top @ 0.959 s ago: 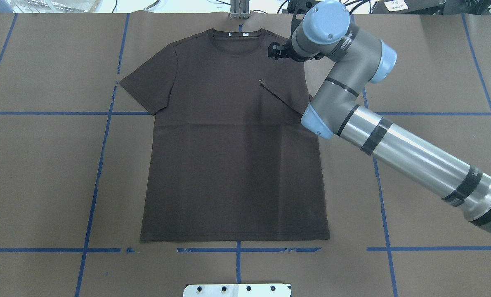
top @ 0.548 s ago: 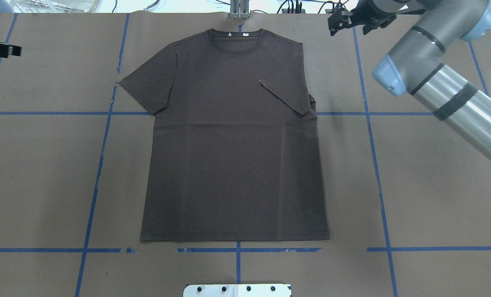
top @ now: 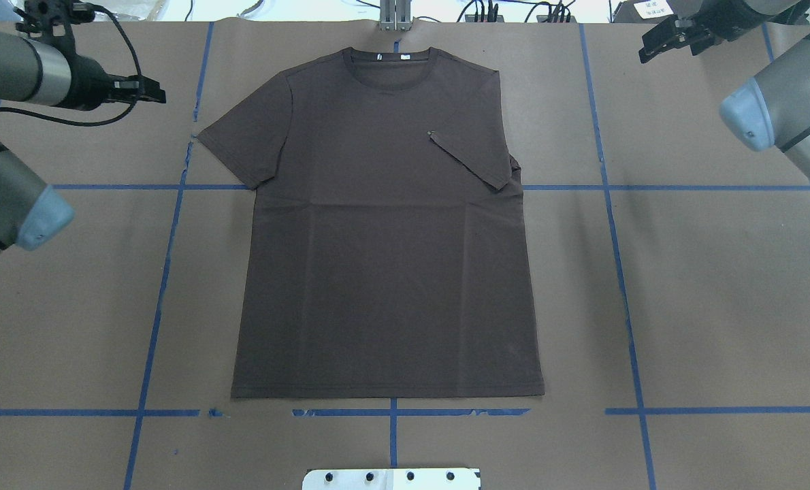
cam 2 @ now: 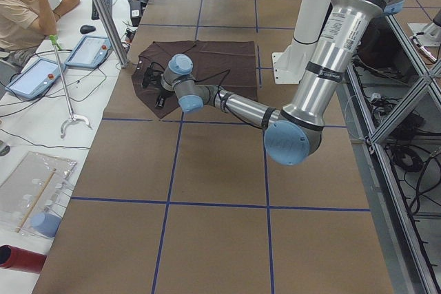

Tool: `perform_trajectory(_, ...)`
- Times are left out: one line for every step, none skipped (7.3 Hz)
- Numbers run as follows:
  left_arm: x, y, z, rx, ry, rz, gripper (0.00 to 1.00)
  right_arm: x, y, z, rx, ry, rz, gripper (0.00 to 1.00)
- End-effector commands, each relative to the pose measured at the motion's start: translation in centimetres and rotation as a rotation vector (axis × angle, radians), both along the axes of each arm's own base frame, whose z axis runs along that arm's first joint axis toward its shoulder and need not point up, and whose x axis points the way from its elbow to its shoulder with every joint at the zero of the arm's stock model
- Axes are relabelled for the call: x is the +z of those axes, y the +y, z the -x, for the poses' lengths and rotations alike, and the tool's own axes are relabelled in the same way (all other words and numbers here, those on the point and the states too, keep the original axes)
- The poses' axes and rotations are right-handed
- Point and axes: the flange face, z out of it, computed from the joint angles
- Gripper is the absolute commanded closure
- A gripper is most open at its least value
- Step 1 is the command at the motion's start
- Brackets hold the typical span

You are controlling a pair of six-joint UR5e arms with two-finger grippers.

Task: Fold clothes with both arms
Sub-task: 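Release the sleeve and raise the right gripper away while the left arm approaches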

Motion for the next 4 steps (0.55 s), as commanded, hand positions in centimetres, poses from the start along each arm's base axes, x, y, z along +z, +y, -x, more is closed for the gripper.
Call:
perform_trajectory(2.5,-1.3,-7.8,-0.062,-0.007,0.020,0.37,0.5,0.1,-0.3,0.003,0.002,0.005,0.00)
perform_trajectory(2.9,-1.7,-9.4,-0.082,-0.028,0.022,0.39,0.6,0.1,-0.3,0.004,0.002,0.008,0.00)
perform_trajectory(3.3,-1.6,-9.7,-0.079,-0.034,0.027,0.40,0.7,0.2,-0.3,0.004,0.003,0.009,0.00)
perform_trajectory(3.6,-1.1,-10.6,-0.068,-0.034,0.035,0.43,0.8,0.2,-0.3,0.005,0.004,0.011,0.00)
